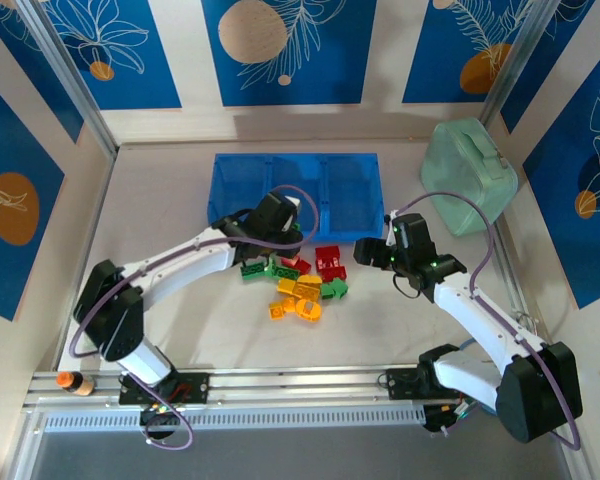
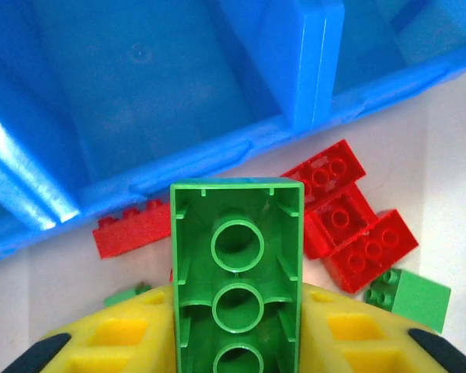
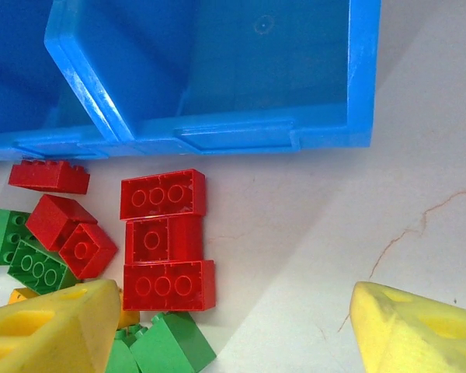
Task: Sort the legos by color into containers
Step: Place the lego on the lego.
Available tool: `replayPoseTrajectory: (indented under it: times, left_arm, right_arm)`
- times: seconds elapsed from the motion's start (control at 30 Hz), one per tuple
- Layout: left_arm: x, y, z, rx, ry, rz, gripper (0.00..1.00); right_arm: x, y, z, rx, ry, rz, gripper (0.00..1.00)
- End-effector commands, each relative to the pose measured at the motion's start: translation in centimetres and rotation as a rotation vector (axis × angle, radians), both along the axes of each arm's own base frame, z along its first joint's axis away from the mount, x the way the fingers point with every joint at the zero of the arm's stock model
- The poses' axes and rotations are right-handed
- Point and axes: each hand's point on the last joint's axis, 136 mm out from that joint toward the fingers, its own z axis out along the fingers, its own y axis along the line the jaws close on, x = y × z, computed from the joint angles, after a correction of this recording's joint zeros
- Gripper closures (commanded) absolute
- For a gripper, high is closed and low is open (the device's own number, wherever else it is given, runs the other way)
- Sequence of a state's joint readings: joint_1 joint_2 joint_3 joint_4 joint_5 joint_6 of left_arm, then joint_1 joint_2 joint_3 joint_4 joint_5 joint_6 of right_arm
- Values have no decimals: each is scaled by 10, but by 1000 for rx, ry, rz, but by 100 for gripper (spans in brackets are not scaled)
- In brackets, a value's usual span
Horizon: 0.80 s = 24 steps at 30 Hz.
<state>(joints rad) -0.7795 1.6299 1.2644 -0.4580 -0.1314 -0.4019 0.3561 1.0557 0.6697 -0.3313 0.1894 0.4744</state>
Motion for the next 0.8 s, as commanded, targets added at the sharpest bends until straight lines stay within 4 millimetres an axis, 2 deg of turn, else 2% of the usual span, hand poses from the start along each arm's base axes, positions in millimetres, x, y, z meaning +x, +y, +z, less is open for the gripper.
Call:
replayPoseTrajectory:
  times: [0.0, 0.33, 0.77]
  left_arm:
    - [18, -6, 2, 9, 12, -12, 66]
    - [73, -17, -14, 14, 59, 28, 67]
    - [108, -18, -46, 39, 110, 64, 65]
  right_arm:
    - [-8, 4, -1, 24, 15, 13, 22]
    - [-10, 1, -6, 17, 30, -3, 22]
    - [-9, -2, -21, -1, 83, -22, 22]
